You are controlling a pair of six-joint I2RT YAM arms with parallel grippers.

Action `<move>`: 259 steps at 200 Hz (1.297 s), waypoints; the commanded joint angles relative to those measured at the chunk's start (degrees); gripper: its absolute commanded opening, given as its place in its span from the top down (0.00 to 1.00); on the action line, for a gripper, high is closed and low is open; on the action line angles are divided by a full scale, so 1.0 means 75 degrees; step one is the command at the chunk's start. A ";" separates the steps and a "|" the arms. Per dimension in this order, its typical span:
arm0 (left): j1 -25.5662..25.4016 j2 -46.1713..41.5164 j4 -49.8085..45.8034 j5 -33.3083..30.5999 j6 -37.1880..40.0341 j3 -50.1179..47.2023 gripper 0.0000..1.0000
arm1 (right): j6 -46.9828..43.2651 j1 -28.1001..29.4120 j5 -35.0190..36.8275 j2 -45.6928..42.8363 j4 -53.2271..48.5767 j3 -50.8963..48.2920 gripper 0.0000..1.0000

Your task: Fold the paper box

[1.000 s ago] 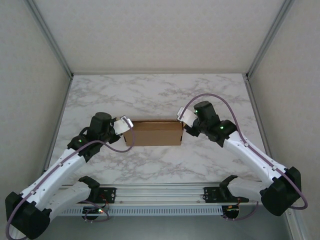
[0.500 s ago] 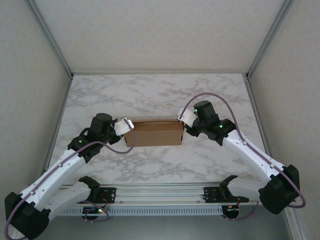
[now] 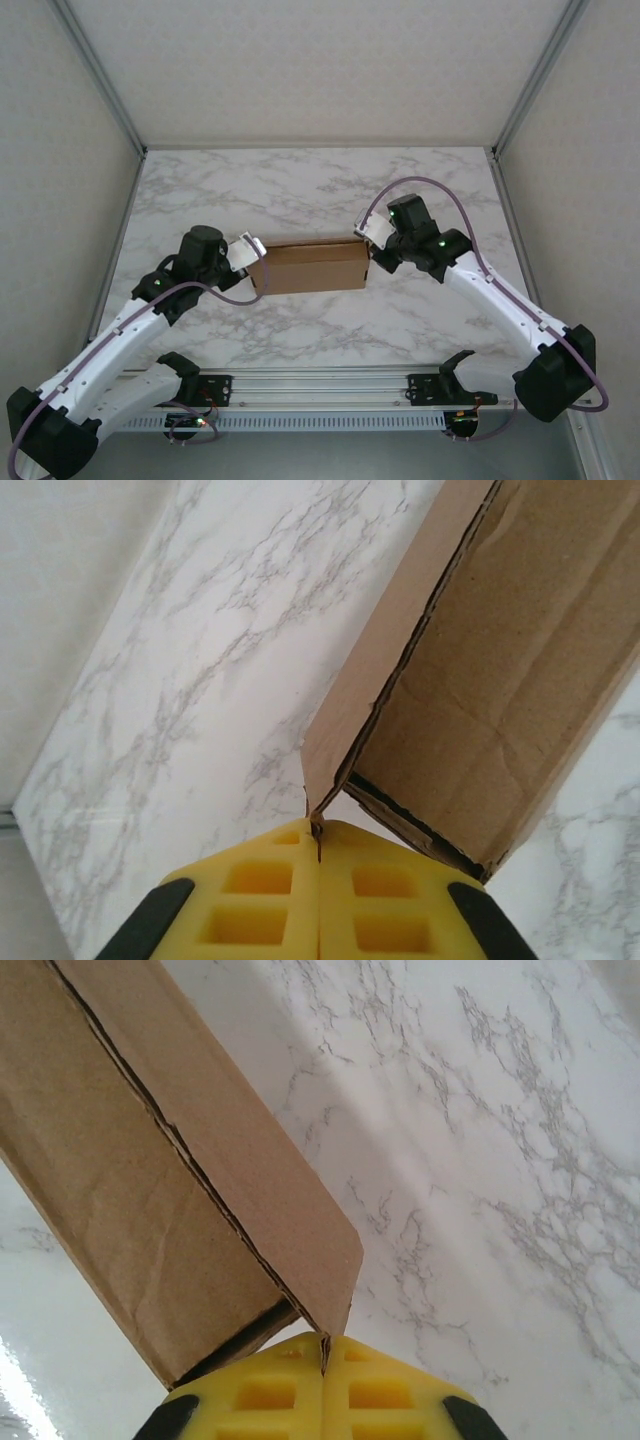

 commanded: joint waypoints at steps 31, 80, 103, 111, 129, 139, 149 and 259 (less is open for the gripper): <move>-0.0096 -0.0003 0.0252 0.1442 -0.1518 0.0556 0.94 | 0.1064 0.0125 -0.0931 0.0186 -0.0401 0.0656 1.00; -0.0096 0.0204 0.0579 0.1806 -0.2417 0.0557 0.95 | 0.2404 0.0163 -0.0662 0.0823 -0.1099 0.1511 1.00; -0.0096 0.0316 0.0819 0.1627 -0.2733 0.0557 0.95 | 0.2730 0.0162 -0.0547 0.1208 -0.1292 0.1858 1.00; -0.0091 0.0378 0.0891 0.1558 -0.2826 0.0566 0.96 | 0.2865 0.0171 -0.0434 0.1314 -0.1287 0.1929 1.00; -0.0096 0.0598 0.1014 0.1545 -0.3071 0.0621 0.96 | 0.3183 0.0151 -0.0215 0.1610 -0.1435 0.2184 1.00; -0.0094 0.0708 0.1089 0.1539 -0.3182 0.0671 0.96 | 0.3438 0.0130 -0.0152 0.1817 -0.1567 0.2359 1.00; -0.0084 0.0828 0.1140 0.1522 -0.3254 0.0717 0.96 | 0.3660 0.0098 -0.0149 0.2021 -0.1725 0.2555 1.00; 0.0130 0.1689 0.1051 0.1543 -0.4168 0.1557 0.98 | 0.4542 -0.0267 -0.0748 0.3162 -0.2467 0.3469 1.00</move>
